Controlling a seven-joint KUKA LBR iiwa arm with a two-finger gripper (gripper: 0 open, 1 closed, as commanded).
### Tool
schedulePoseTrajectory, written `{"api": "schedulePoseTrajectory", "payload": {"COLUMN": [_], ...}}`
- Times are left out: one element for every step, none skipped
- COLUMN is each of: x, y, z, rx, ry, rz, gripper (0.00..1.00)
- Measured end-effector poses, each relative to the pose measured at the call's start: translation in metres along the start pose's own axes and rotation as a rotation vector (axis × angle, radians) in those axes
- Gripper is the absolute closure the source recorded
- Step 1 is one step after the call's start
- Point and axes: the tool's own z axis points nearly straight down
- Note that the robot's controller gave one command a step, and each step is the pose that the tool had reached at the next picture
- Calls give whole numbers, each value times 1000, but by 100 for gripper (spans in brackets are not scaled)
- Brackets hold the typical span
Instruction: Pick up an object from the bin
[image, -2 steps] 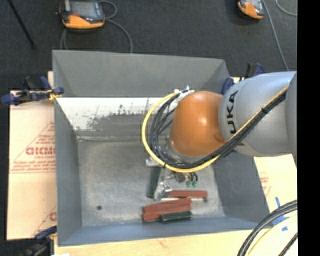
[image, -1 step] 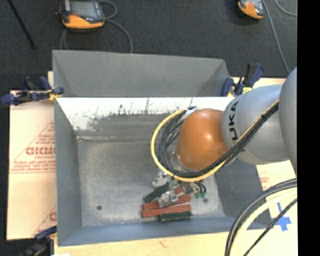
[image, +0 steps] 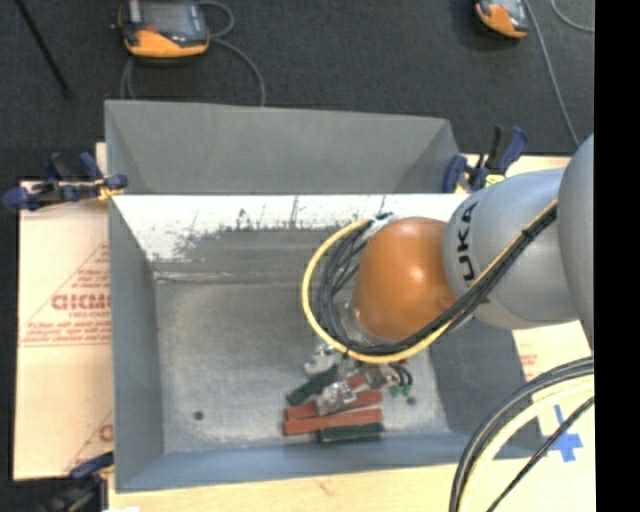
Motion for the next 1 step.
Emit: {"api": "schedulePoseTrajectory", "payload": {"x": [-25], "y": [-7], "z": [-157], "rx": [7], "ry": [-20], "rz": [23], "gripper": [100]}}
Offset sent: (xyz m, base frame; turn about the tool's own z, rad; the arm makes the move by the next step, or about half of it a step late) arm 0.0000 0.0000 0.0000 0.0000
